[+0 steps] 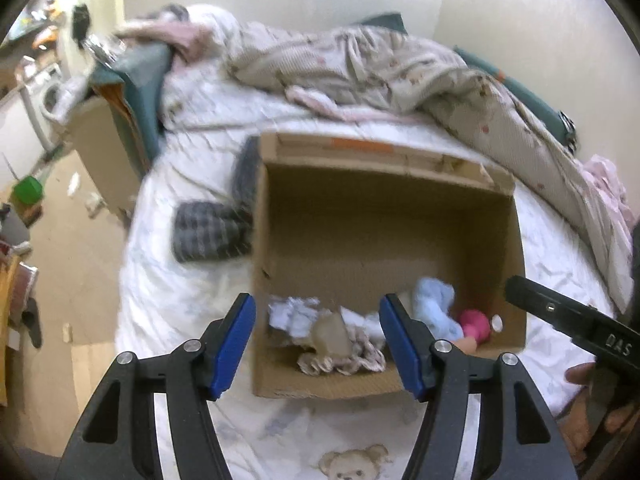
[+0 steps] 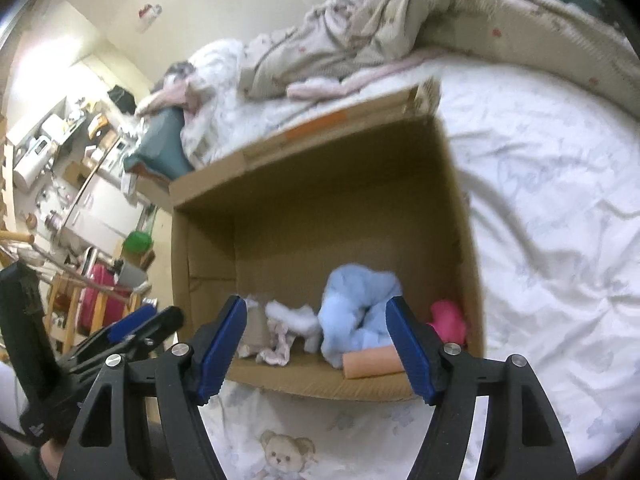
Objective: Organize soft objects
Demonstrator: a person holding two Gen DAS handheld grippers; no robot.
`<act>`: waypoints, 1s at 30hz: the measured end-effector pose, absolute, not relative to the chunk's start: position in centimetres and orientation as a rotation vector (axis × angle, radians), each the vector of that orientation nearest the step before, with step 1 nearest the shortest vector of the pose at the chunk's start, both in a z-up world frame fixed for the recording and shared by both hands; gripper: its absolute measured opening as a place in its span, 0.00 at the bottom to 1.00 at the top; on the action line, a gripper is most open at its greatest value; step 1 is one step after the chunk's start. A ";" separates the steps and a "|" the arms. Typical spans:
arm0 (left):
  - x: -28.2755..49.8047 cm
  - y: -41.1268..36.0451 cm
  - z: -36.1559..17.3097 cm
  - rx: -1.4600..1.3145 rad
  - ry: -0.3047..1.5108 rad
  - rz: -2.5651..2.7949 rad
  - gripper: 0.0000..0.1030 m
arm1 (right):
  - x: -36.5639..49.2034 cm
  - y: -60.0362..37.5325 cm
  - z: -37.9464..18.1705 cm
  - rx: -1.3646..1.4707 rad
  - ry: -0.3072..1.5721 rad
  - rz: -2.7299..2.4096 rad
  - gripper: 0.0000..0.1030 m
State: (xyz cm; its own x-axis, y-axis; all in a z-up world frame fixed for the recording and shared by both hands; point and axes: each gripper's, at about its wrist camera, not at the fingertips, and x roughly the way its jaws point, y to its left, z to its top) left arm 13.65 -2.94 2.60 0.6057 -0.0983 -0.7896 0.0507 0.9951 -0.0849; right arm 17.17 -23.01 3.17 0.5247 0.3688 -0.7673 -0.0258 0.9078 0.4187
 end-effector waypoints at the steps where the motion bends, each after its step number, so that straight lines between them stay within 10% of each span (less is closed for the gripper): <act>1: 13.4 -2.8 3.1 -0.047 0.899 -0.070 0.60 | 16.9 -23.1 3.7 0.371 0.973 0.235 0.75; 8: 11.6 -1.3 5.8 -0.039 0.809 -0.058 0.60 | 14.5 -23.6 6.4 0.307 0.872 0.192 0.89; 11: 10.4 -0.9 6.1 -0.034 0.805 -0.047 0.76 | 13.6 -23.4 7.1 0.264 0.843 0.172 0.98; 19: 7.1 -0.4 5.9 -0.022 0.814 -0.054 0.98 | 11.4 -23.2 6.6 0.271 0.822 0.121 1.00; 30: 5.0 -0.3 5.7 -0.043 0.814 -0.069 0.99 | 8.8 -21.8 6.1 0.179 0.826 0.093 1.00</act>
State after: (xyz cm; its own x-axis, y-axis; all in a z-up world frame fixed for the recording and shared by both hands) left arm 5.02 -0.32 5.67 0.6847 -0.0777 -0.7247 0.0447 0.9969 -0.0647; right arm 8.76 -21.78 6.11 0.6747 0.1518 -0.7223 -0.0126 0.9809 0.1943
